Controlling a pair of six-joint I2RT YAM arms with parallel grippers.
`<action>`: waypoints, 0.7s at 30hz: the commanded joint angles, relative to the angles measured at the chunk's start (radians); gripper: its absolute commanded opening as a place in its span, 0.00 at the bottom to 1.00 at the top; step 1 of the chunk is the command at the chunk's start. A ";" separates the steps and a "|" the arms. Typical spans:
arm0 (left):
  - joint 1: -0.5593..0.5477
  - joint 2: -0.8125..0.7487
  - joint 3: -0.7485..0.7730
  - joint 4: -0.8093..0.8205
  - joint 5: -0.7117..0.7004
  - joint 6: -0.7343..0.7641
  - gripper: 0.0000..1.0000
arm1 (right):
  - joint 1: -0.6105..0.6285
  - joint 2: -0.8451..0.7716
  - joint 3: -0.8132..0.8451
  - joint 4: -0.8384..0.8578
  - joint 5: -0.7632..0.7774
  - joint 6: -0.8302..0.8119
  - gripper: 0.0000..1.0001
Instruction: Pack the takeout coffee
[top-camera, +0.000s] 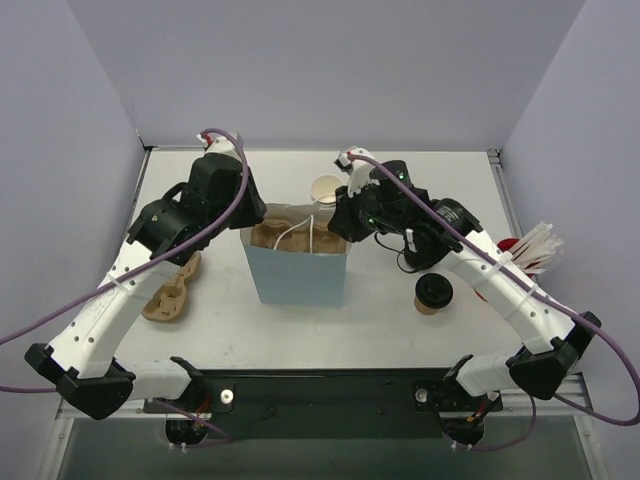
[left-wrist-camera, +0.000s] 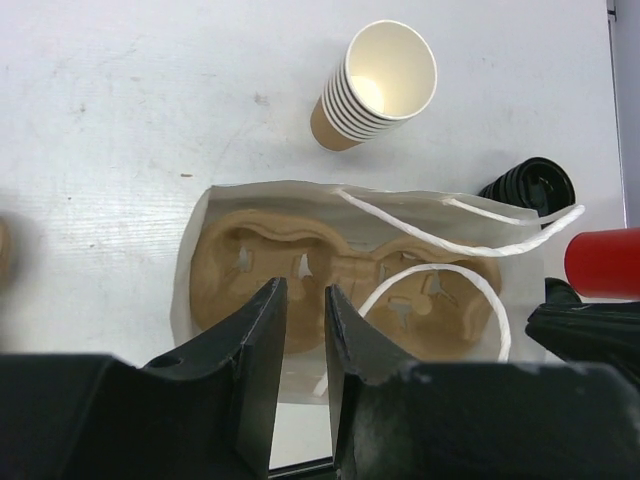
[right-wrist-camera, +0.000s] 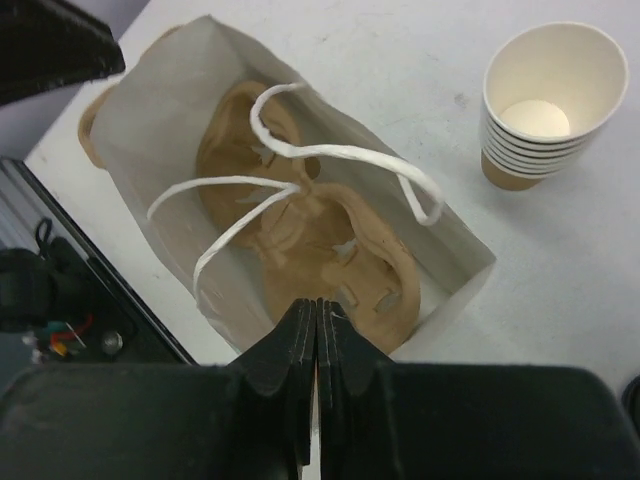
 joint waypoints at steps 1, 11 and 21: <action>0.038 -0.042 0.031 -0.054 -0.005 0.005 0.32 | 0.056 0.040 -0.019 0.098 -0.018 -0.275 0.00; 0.155 -0.095 -0.047 -0.132 0.016 -0.024 0.33 | 0.072 0.107 -0.032 0.147 0.061 -0.448 0.00; 0.198 -0.116 -0.073 -0.121 0.044 -0.007 0.35 | 0.067 0.112 -0.093 0.225 0.152 -0.442 0.00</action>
